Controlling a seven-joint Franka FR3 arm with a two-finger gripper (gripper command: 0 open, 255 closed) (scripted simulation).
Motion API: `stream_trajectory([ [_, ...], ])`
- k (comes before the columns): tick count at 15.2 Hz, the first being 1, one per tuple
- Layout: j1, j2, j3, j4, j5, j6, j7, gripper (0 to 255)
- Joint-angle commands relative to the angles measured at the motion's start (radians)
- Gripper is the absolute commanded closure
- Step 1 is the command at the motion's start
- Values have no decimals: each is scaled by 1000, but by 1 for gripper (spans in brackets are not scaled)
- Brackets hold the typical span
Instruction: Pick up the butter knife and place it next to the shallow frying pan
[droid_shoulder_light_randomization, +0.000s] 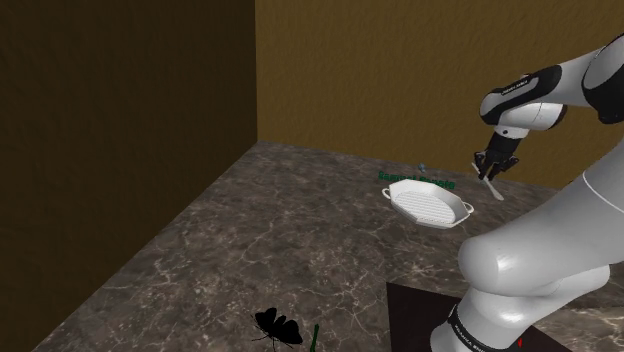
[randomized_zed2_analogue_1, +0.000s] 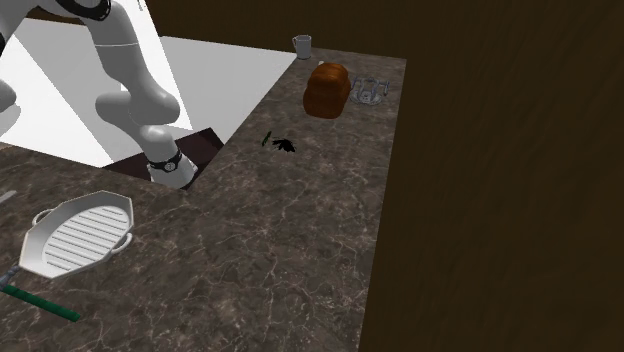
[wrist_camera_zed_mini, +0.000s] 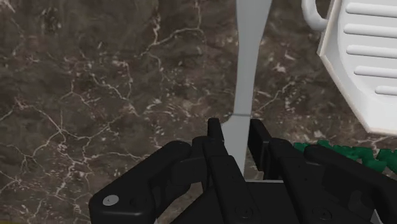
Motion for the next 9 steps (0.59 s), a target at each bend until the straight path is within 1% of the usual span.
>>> stream_trajectory([
  [1, 0, 22, -11, -2, 8, 24, -15, 255],
  [9, 4, 79, -29, -65, 29, 139, -31, 255],
])
